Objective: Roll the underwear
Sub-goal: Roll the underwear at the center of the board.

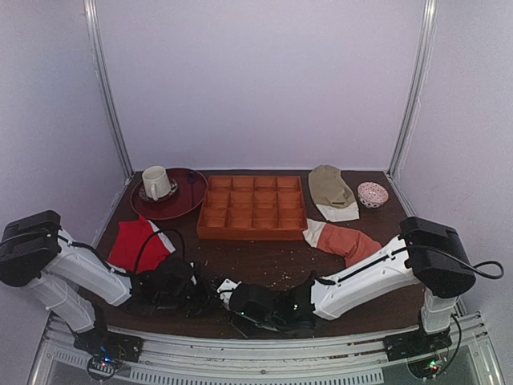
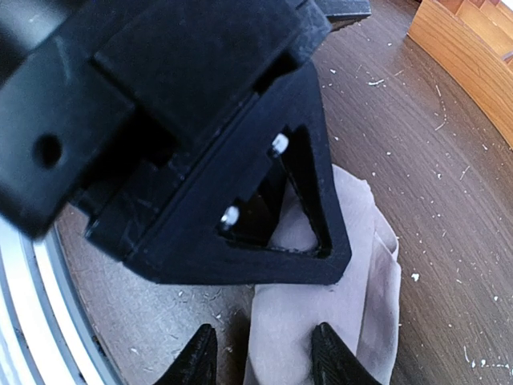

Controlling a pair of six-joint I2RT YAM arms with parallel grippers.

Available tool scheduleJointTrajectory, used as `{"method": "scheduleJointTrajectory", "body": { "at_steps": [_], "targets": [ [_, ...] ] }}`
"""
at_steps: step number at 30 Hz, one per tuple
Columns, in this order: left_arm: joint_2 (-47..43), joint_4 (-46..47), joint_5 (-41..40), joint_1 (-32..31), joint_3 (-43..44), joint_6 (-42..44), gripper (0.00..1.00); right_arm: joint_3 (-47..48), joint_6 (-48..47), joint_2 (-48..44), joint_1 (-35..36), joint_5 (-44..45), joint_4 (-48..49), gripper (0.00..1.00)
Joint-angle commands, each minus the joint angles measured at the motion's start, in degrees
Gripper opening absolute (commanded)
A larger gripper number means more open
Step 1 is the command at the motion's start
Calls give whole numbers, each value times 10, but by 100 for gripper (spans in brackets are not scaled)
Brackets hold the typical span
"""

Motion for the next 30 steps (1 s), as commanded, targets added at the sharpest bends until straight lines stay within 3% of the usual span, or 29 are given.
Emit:
{"method": "scheduleJointTrajectory", "body": {
  "at_steps": [1, 19, 22, 26, 30],
  "targets": [
    [3, 10, 4, -1, 2, -4, 0, 18, -6, 20, 4, 19, -17, 39],
    [11, 29, 10, -2, 1, -15, 0, 27, -23, 83, 32, 110, -50, 35],
    [10, 30, 11, -2, 0, -17, 0, 23, -30, 90, 36, 121, -47, 28],
    [10, 31, 11, -2, -2, -19, 0, 21, -34, 96, 40, 137, -50, 7],
    [10, 34, 10, -2, -3, -23, 0, 16, -30, 94, 41, 140, -49, 0]
  ]
}}
